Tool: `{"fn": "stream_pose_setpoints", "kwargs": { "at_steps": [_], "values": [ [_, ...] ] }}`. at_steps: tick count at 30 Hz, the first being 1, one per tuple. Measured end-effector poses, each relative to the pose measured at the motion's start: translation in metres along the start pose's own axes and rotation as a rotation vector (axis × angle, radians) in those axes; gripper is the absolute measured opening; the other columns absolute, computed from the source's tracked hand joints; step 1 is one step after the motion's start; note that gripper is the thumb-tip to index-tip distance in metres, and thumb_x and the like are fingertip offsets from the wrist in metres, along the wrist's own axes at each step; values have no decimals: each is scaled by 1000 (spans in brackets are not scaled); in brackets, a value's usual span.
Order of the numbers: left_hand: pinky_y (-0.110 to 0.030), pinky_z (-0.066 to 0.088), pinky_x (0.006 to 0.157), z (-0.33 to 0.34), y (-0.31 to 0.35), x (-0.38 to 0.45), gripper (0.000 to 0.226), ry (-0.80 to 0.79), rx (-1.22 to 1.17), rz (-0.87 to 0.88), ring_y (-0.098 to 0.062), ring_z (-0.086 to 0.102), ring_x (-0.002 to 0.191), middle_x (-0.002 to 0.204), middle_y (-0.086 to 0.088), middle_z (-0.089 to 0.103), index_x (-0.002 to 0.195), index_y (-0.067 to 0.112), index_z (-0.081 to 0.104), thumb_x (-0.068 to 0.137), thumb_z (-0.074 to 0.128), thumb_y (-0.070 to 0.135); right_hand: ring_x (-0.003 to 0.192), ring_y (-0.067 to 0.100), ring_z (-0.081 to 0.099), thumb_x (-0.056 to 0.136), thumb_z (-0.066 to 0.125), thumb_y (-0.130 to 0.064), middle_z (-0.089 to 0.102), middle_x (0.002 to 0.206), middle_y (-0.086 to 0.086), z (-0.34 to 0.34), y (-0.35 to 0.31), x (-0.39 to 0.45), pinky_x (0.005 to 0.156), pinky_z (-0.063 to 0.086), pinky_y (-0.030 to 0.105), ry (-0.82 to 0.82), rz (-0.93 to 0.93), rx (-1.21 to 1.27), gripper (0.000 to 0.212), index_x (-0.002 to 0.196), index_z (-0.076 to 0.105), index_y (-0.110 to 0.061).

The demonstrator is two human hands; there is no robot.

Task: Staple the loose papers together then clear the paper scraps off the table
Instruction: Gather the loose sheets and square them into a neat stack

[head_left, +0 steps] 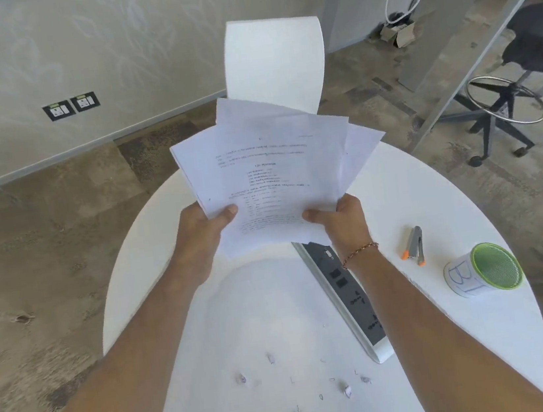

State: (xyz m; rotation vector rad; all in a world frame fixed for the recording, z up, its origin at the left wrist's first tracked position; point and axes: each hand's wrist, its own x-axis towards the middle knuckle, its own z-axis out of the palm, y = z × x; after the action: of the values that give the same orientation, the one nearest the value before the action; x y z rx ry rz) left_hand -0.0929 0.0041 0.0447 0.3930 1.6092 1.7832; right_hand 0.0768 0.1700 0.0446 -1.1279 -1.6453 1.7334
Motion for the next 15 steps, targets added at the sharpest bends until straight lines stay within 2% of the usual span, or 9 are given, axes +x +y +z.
{"fn": "stream_pose_setpoints", "kwargs": {
  "at_steps": [4, 8, 11, 15],
  "values": [
    [-41, 54, 99, 5, 15, -6, 27, 106, 8, 77, -19, 71, 108, 112, 3, 77, 114, 18, 73, 91, 69, 5, 75, 25, 67, 70, 76, 6, 70, 80, 8, 14, -7, -1, 80, 57, 56, 33, -33, 70, 14, 81, 69, 1],
    [-33, 57, 86, 0, 11, -16, 24, 143, 68, 110, -17, 73, 98, 102, 7, 78, 104, 24, 74, 90, 69, 5, 85, 24, 71, 71, 71, 14, 76, 90, 6, 26, 0, -11, 85, 57, 45, 4, -6, 114, 30, 88, 73, -10],
    [-39, 57, 86, -5, 2, -21, 24, 154, 92, 93, -22, 73, 98, 101, 5, 78, 102, 26, 73, 90, 68, 6, 97, 38, 70, 67, 71, 5, 76, 97, 13, 30, 13, -15, 92, 54, 57, -7, 12, 95, 29, 91, 73, -12],
    [-31, 56, 79, -6, 1, -30, 27, 170, 47, 78, -17, 74, 95, 101, 5, 79, 106, 22, 72, 86, 73, 5, 100, 40, 69, 62, 74, -3, 75, 100, 14, 31, 20, -23, 90, 52, 62, -16, 28, 68, 35, 96, 72, -13]
  ]
}}
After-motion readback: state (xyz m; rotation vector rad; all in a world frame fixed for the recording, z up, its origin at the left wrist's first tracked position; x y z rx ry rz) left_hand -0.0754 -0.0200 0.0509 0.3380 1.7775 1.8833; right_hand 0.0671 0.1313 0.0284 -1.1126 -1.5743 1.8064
